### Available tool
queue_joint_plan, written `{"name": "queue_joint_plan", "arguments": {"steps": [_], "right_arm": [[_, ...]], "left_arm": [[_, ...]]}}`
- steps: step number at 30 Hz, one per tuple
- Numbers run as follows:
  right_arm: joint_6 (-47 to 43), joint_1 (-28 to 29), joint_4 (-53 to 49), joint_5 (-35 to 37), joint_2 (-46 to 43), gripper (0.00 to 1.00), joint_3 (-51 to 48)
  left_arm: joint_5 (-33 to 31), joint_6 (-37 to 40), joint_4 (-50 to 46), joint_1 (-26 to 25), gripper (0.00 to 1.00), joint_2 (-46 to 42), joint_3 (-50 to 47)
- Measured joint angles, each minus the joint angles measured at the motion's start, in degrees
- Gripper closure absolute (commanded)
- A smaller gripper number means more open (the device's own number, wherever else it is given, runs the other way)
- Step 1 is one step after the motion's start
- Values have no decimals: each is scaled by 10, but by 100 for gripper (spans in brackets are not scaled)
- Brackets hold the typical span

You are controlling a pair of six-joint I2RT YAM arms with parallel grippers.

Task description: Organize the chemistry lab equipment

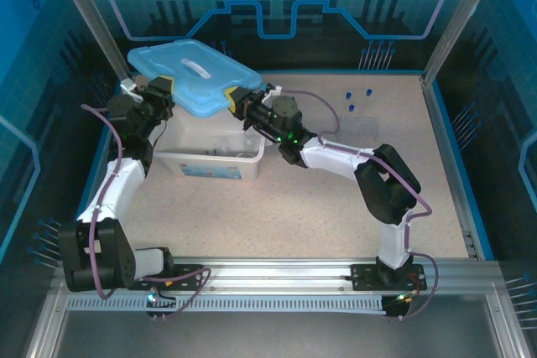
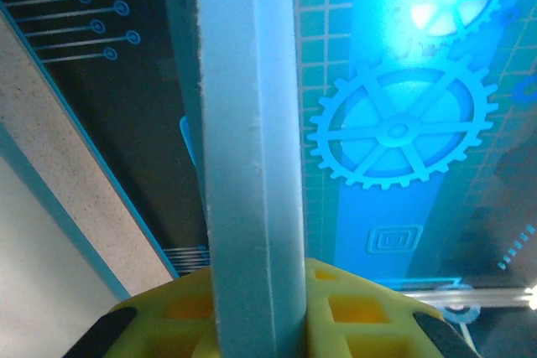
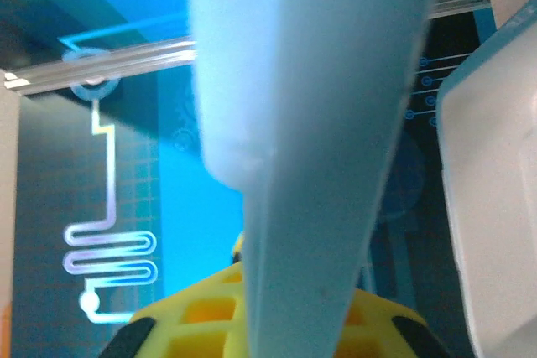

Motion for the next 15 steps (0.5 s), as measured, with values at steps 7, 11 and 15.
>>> {"name": "queue_joint_plan", "arguments": {"steps": [7, 11, 15], "right_arm": [[-23, -5, -6, -10, 0, 99, 4], [-45, -8, -17, -20, -1, 99, 7], [-65, -17, -29, -30, -3, 99, 16]], "left_arm": [[-15, 3, -5, -5, 86, -14, -9], [-9, 22, -23, -7, 63, -25, -20], [14, 46, -52, -23, 47, -35, -30]]}}
